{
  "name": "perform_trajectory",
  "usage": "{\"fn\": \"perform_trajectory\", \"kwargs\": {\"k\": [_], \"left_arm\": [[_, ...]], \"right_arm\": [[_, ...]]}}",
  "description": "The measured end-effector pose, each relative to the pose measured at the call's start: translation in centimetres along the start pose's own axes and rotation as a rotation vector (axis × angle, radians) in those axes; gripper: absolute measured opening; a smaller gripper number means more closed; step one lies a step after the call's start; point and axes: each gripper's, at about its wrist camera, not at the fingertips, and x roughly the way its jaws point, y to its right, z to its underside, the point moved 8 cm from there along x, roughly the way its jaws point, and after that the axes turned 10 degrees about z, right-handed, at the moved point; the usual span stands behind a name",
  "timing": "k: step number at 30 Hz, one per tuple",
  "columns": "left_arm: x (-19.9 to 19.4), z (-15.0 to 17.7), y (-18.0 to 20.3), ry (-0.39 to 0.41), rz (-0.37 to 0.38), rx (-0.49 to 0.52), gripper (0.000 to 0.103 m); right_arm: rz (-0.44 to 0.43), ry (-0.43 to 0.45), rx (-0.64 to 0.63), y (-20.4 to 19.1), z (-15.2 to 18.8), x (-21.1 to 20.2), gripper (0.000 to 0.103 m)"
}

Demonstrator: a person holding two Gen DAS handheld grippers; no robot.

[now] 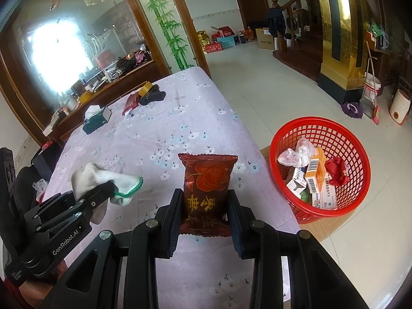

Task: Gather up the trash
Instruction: 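Carry the white-green cloth and snack packet over the red wastebasket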

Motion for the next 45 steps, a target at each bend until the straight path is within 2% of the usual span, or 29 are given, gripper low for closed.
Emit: {"fn": "perform_trajectory", "kwargs": {"k": [15,45], "left_arm": [[0.9,-0.2,1.2,-0.021,-0.005,0.052,0.029],[4.4,-1.0,5.4,-0.048,0.040,0.143,0.029]], "right_arm": [[0.009,0.001,0.019,0.8,0.3,-0.4,0.036],[0.070,0.002,0.095,5.7,-0.1,-0.8,0.036]]}}
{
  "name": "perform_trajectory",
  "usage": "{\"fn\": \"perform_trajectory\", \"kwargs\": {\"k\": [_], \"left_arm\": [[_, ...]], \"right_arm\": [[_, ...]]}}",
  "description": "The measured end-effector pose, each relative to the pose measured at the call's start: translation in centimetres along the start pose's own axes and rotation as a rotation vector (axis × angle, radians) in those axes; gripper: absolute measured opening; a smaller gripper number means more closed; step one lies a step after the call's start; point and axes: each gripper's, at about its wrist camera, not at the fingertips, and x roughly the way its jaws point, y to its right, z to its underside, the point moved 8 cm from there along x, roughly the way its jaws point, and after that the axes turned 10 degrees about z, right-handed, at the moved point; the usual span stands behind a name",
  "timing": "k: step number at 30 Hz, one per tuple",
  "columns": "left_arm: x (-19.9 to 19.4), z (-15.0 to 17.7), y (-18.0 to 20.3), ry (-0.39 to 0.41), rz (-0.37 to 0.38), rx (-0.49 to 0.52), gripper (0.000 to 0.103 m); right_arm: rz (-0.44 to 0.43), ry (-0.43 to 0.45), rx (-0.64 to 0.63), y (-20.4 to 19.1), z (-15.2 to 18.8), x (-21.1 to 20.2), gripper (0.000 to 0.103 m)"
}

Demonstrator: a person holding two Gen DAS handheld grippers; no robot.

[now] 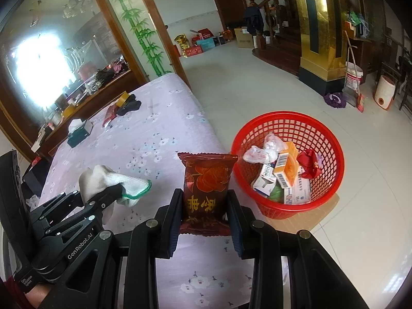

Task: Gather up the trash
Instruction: 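Carry the white-green cloth and snack packet over the red wastebasket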

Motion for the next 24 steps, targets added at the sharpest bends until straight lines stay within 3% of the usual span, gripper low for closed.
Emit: {"fn": "perform_trajectory", "kwargs": {"k": [24], "left_arm": [[4.7,-4.0,6.1,-0.034,0.056,0.096,0.029]], "right_arm": [[0.056,0.012,0.144,8.4,-2.9,1.0,0.036]]}}
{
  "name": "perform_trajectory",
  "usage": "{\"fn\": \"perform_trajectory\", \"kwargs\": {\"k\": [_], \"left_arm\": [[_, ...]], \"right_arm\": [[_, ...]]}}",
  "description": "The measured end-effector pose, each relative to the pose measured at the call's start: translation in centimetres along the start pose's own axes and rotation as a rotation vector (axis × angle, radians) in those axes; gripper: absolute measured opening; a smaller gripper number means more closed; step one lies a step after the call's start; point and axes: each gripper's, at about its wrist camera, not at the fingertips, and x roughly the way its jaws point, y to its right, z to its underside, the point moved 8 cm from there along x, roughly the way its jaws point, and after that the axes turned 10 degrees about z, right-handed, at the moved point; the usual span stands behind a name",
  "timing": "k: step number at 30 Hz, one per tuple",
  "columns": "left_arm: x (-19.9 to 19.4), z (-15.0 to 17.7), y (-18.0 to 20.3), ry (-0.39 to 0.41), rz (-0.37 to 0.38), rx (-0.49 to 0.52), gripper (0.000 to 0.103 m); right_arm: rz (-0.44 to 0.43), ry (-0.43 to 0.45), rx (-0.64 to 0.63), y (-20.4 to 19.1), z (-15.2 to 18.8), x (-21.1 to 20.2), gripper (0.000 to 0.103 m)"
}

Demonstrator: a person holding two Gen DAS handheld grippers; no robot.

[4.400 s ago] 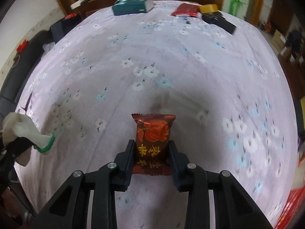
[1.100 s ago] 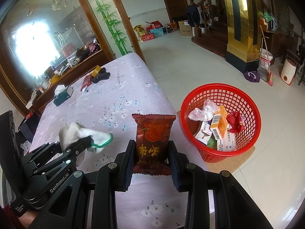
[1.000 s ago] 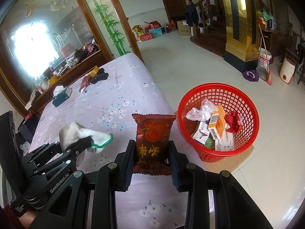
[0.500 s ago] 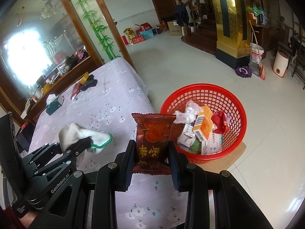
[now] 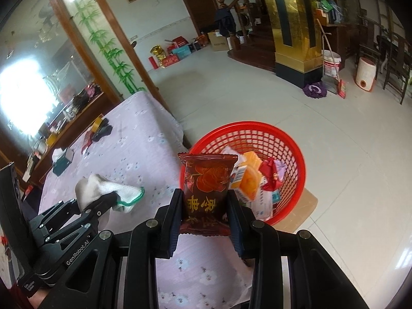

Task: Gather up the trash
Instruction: 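Carry the white-green cloth and snack packet over the red wastebasket, then open both grippers to drop the cloth and packet into the wastebasket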

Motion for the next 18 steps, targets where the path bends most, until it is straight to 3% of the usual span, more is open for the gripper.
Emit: {"fn": "perform_trajectory", "kwargs": {"k": [18], "left_arm": [[6.9,-3.6,5.7,-0.086,0.109,0.062,0.032]], "right_arm": [[0.022,-0.058,0.101,5.7,-3.5,4.1,0.037]]}}
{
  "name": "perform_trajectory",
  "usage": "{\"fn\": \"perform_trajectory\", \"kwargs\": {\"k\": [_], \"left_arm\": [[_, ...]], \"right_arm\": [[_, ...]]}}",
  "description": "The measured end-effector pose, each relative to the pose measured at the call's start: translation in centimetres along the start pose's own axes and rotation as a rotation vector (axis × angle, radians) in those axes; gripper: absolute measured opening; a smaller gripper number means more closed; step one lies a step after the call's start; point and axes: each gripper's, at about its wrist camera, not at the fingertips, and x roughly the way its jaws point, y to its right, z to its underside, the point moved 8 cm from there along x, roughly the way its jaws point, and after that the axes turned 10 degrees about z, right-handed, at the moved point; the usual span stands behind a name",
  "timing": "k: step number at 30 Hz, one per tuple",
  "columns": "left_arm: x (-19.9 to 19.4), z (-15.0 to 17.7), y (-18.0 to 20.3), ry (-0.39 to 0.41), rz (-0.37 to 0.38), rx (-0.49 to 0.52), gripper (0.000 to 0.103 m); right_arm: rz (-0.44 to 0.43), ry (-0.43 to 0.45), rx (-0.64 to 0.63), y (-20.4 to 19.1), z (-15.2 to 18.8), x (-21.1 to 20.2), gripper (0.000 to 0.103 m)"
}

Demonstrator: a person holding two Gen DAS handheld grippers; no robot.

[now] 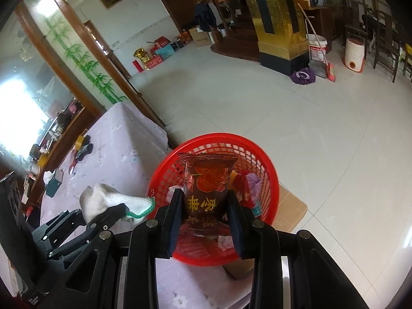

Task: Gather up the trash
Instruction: 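Open both grippers to drop the cloth and packet into the wastebasket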

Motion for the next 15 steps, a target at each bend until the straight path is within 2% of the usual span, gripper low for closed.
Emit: {"fn": "perform_trajectory", "kwargs": {"k": [1,2,4,5,6,9,13,15], "left_arm": [[0.5,-0.3,0.1,0.000,0.005,0.003,0.036],[0.8,-0.5,0.2,-0.003,0.011,0.002,0.047],[1.2,-0.9,0.3,0.000,0.019,-0.010,0.061],[1.2,-1.1,0.3,0.004,0.023,-0.012,0.061],[1.0,-1.1,0.4,0.009,0.027,-0.009,0.062],[0.0,-0.8,0.5,0.015,0.023,0.000,0.064],[-2.7,-0.1,0.3,0.064,-0.006,0.020,0.082],[-4.5,0.6,0.0,0.091,-0.015,0.033,0.087]], "right_arm": [[0.001,-0.007,0.000,0.1,-0.1,0.3,0.038],[0.002,-0.013,0.008,0.5,-0.5,0.8,0.038],[0.000,-0.025,0.011,0.8,-1.0,1.5,0.050],[0.004,-0.032,0.008,0.9,-1.1,1.8,0.057],[0.013,-0.030,0.010,1.1,-1.3,1.8,0.059],[0.008,-0.009,0.010,1.4,-1.7,1.0,0.059],[0.042,0.037,0.004,1.7,-1.2,-1.2,0.067],[0.086,0.064,0.004,2.0,-1.0,-2.3,0.075]]}}
